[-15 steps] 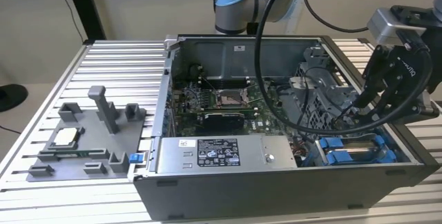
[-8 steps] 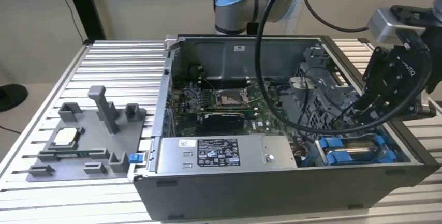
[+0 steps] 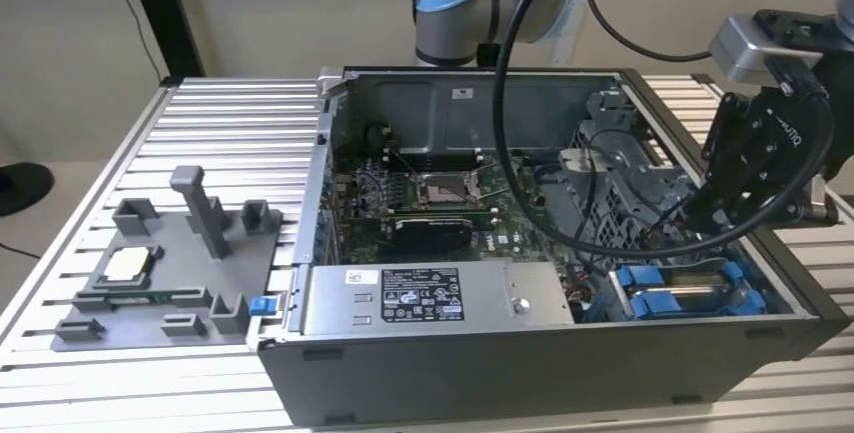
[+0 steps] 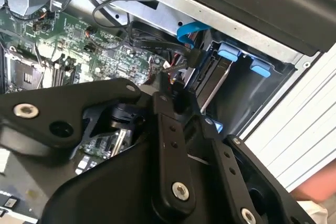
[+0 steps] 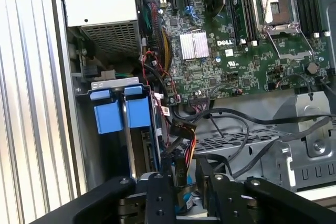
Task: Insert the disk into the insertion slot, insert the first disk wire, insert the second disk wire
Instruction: 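Insert the first disk wire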
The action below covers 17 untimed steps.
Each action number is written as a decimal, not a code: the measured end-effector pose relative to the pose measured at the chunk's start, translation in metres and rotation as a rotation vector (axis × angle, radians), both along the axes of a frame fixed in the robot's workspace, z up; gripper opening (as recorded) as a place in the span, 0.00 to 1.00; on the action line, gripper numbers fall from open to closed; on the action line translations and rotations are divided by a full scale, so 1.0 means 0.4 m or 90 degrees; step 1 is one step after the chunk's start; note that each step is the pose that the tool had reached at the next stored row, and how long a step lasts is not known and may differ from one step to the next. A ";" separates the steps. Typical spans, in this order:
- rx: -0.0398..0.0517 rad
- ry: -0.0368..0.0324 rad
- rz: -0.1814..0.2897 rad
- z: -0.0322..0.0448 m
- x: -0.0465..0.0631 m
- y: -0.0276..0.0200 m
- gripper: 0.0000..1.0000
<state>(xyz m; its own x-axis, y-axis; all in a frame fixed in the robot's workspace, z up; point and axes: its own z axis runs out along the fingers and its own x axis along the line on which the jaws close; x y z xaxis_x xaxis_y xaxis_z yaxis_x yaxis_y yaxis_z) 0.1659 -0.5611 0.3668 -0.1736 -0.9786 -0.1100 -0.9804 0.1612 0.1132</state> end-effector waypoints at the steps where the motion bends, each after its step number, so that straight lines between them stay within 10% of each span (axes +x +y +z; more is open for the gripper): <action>1: 0.0000 0.0000 0.000 0.000 0.000 0.000 0.00; 17: -0.0067 -0.0002 0.006 0.004 -0.001 0.000 0.00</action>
<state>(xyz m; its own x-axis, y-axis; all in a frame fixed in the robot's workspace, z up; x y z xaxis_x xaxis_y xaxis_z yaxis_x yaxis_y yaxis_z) 0.1654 -0.5609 0.3684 -0.1646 -0.9813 -0.0997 -0.9819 0.1534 0.1113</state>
